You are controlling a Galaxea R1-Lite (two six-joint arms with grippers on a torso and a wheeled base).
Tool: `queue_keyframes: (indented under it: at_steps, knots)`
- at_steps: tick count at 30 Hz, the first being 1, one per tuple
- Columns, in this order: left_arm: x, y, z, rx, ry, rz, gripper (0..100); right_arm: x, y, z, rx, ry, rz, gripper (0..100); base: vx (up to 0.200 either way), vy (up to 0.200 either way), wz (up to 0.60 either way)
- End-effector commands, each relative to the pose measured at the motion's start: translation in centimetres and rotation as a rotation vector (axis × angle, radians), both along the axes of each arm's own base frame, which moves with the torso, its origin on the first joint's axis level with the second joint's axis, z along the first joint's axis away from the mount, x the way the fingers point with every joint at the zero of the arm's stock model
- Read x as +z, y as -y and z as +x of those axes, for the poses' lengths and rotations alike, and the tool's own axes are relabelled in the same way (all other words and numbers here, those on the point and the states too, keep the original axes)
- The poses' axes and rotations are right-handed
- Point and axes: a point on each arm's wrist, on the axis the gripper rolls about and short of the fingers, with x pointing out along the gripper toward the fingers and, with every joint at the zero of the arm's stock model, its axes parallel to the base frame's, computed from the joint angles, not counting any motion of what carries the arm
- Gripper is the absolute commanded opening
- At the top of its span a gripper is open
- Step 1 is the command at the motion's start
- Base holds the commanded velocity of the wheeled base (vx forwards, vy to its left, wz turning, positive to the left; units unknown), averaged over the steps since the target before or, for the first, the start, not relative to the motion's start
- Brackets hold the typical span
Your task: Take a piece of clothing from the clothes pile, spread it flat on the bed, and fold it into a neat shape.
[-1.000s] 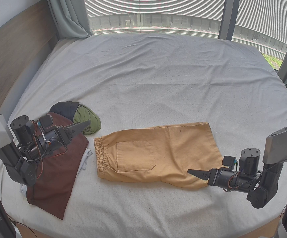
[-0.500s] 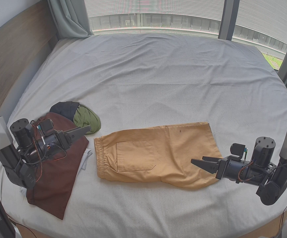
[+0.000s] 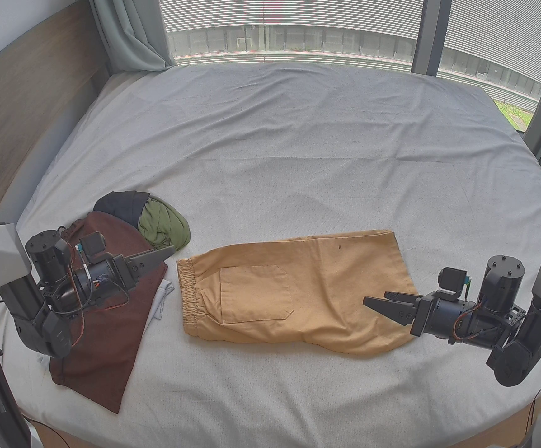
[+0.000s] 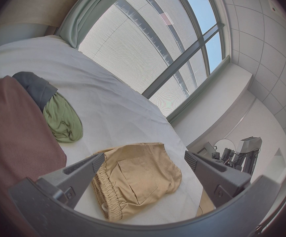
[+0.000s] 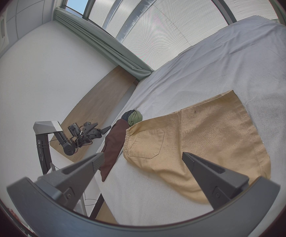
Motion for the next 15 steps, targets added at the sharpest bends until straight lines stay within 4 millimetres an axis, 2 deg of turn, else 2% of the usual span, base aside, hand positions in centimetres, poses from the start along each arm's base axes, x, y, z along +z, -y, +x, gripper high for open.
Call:
queue_keyframes:
  at_steps: [1,15]
  knots:
    - [-1.6,0.1,0.4,-0.002,-0.050,0.000,100,0.1,0.0,0.0,0.000,0.005,0.002,100,0.000,0.000,0.00]
    - [-6.5,0.1,2.1,0.003,-0.162,-0.001,100,-0.2,-0.2,-0.1,0.008,-0.007,-0.002,100,0.000,0.000,0.00]
